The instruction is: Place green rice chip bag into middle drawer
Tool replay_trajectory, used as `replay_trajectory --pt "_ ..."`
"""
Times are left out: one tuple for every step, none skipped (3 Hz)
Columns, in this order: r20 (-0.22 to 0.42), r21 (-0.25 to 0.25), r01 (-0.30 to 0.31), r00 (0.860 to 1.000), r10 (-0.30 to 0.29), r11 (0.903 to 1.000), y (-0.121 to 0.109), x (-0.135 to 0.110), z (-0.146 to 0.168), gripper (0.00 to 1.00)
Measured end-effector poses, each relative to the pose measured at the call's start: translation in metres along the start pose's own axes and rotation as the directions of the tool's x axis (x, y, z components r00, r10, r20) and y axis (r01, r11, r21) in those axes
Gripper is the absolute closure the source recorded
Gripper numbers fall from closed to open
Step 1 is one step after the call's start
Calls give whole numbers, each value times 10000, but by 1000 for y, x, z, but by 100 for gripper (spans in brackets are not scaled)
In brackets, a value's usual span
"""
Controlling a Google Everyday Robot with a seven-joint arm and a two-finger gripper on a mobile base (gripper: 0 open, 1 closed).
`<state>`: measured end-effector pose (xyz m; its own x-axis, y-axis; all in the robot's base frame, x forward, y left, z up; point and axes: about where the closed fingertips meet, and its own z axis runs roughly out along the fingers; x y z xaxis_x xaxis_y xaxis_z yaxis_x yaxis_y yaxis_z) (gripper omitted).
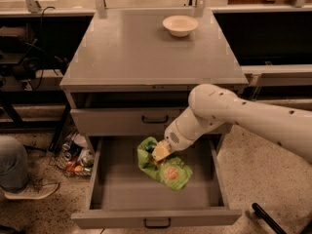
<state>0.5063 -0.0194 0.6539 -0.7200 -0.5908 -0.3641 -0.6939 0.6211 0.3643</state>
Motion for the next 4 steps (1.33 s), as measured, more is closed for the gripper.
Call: replay_trajectory --pt "796 147 -292 9964 280 9995 -27 -6 47 100" --pt "1698 239 -458 9846 411 9987 -46 -17 80 100" --pt "2076 59 -594 9766 569 9982 -53 -16 111 97" --pt "2194 -200 -683 9730 710 9975 -54 -12 123 75"
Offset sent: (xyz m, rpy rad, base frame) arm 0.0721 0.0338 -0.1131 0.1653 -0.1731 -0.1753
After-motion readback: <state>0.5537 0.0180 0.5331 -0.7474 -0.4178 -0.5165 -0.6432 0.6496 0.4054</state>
